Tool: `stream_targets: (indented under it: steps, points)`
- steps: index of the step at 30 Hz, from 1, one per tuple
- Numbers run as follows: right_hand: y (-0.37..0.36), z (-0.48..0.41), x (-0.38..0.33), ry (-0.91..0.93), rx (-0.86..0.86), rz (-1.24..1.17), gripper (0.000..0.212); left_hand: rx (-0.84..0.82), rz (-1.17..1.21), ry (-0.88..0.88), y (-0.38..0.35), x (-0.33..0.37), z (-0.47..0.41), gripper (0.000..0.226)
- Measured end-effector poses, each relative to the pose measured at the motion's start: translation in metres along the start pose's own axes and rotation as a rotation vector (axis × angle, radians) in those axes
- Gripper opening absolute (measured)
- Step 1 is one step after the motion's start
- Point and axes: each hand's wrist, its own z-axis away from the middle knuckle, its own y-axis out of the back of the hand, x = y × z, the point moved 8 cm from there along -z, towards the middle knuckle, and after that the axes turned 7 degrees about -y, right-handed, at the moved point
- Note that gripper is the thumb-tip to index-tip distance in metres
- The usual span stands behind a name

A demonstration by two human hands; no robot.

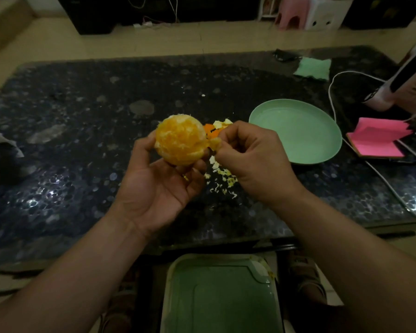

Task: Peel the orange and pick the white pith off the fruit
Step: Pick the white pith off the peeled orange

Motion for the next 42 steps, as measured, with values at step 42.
stream_targets:
  steps: [42]
  points:
    - [0.022, -0.013, 0.021, -0.081, 0.014, 0.519, 0.009, 0.096, -0.188, -0.086, 0.020, 0.004, -0.021, 0.045]
